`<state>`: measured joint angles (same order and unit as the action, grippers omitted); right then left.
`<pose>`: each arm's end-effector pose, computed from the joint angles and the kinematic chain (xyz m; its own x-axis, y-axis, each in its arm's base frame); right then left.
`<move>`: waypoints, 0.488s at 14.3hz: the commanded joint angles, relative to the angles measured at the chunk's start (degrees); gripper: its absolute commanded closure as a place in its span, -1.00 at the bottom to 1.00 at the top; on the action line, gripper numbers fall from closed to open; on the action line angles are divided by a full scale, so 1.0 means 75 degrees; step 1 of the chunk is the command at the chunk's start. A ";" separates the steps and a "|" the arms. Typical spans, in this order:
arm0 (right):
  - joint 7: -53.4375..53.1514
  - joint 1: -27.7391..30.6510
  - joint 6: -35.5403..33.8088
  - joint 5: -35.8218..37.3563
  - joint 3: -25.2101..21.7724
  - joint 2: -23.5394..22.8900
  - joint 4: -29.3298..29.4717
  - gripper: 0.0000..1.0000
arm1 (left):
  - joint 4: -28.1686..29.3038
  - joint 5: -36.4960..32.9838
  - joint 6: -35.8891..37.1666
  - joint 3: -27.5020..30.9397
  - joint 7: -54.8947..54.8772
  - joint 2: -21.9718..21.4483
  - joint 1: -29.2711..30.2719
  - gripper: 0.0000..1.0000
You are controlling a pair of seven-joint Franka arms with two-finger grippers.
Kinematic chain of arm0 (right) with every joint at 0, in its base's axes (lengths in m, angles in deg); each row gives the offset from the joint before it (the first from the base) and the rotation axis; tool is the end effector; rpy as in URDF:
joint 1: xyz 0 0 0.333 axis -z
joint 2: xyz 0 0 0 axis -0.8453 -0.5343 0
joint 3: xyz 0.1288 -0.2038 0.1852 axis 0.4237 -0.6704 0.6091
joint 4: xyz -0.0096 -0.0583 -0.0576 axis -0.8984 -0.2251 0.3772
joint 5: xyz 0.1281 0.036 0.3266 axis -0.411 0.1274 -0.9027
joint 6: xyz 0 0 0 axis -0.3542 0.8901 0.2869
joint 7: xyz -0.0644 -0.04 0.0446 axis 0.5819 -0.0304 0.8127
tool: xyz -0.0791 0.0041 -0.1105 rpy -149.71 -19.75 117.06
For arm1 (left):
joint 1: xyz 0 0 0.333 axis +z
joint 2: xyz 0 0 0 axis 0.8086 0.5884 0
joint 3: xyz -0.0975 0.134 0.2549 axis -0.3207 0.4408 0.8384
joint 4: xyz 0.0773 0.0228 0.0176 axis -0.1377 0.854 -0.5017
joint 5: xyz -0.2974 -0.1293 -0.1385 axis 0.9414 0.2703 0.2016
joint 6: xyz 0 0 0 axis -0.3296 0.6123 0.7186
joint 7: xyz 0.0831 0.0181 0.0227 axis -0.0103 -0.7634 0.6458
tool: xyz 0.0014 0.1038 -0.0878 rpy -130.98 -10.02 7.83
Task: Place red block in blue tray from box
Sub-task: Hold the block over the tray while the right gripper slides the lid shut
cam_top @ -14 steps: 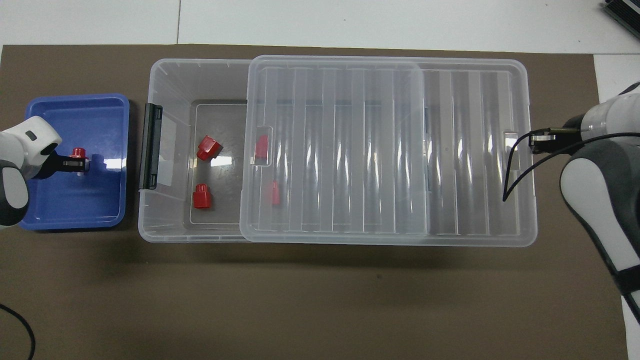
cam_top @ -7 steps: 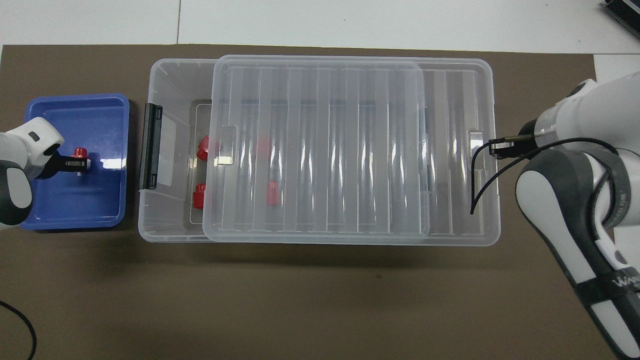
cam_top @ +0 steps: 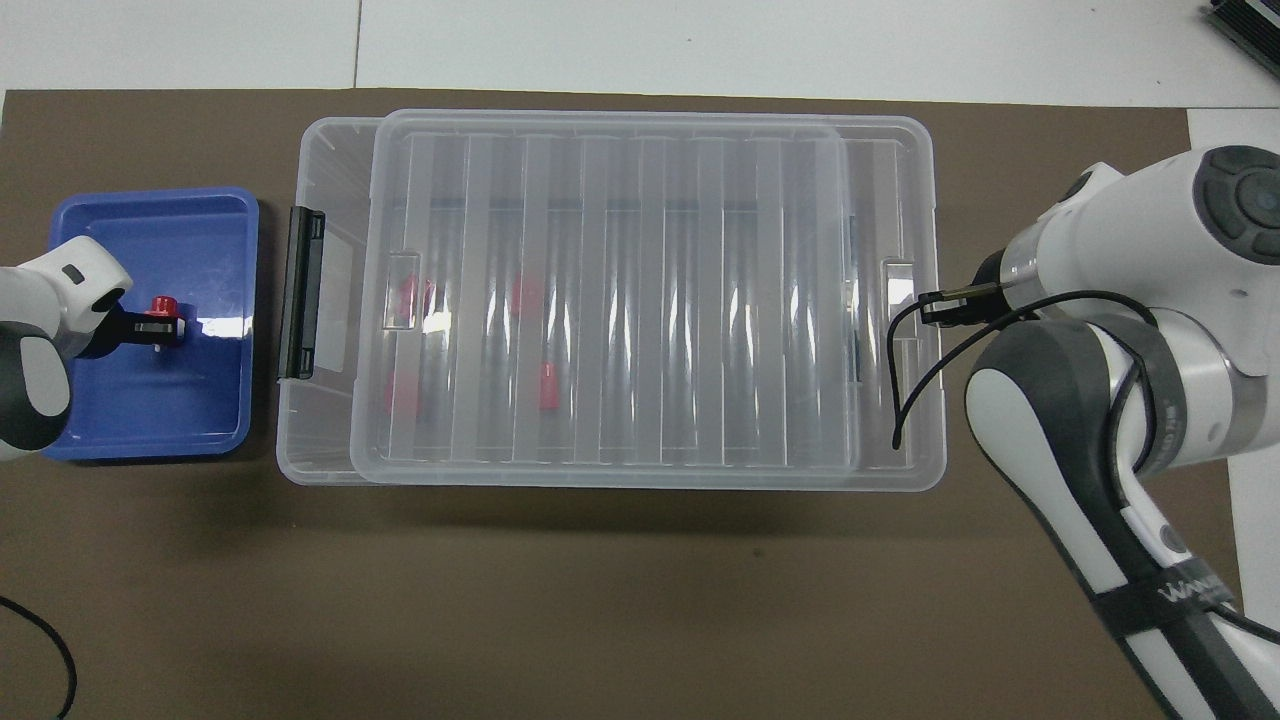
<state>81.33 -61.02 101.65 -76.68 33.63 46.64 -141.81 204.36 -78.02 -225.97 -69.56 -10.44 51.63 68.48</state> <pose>0.5496 0.0809 0.4450 0.9939 0.1024 0.0416 0.1028 -0.9947 -0.0072 0.5713 0.1216 0.2936 0.9886 -0.0860 0.1234 -0.0838 -0.9962 -0.0229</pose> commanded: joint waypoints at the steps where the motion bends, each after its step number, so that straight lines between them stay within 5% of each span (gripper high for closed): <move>1: 0.0117 -0.0190 -0.0173 -0.0163 0.0030 0.0157 -0.0102 1.00 | 0.0161 0.0119 -0.0210 -0.0018 -0.0053 -0.0031 0.0056 0.15; 5: 0.0129 -0.0261 -0.0162 -0.0186 0.0053 0.0157 -0.0102 1.00 | 0.0161 0.0119 -0.0198 -0.0018 -0.0099 -0.0042 0.0056 -0.38; 7: 0.0129 -0.0401 -0.0127 -0.0186 0.0053 0.0157 -0.0102 1.00 | 0.0092 0.0119 -0.0117 -0.0030 -0.0111 -0.0031 0.0056 -0.40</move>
<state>81.33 -63.45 101.18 -76.73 33.73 46.75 -141.81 204.43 -78.01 -225.98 -69.56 -10.43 51.66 68.48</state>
